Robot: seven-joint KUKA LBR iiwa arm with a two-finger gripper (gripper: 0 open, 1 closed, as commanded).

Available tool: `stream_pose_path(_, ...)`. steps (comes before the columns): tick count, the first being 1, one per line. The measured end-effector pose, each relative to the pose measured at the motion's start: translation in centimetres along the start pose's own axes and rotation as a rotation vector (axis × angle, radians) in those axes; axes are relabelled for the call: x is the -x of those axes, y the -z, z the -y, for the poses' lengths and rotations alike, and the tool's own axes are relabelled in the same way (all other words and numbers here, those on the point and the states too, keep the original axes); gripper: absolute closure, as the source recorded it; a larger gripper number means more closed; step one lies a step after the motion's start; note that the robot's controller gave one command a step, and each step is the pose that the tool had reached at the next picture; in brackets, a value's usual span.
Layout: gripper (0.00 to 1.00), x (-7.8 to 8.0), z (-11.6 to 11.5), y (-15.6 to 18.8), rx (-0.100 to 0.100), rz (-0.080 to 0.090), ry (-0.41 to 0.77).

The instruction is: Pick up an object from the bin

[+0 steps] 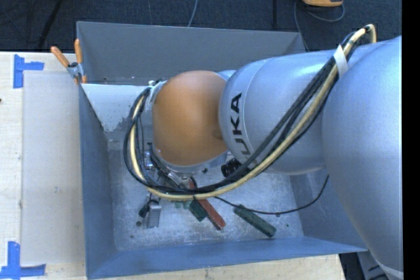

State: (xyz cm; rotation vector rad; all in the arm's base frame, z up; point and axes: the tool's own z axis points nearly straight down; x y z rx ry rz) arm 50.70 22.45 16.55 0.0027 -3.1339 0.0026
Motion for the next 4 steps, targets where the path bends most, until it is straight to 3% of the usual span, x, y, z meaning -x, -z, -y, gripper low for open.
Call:
stream_pose_path(1,0.00,2.0,1.6,-9.6,-0.002,-0.001,0.004)
stream_pose_path(2,1.00,2.2,1.5,-9.2,0.002,0.006,0.001)
stream_pose_path(3,1.00,0.5,3.0,-0.4,0.004,0.009,-0.323)
stream_pose_path(4,1.00,0.5,4.2,3.5,0.003,0.007,-0.539)
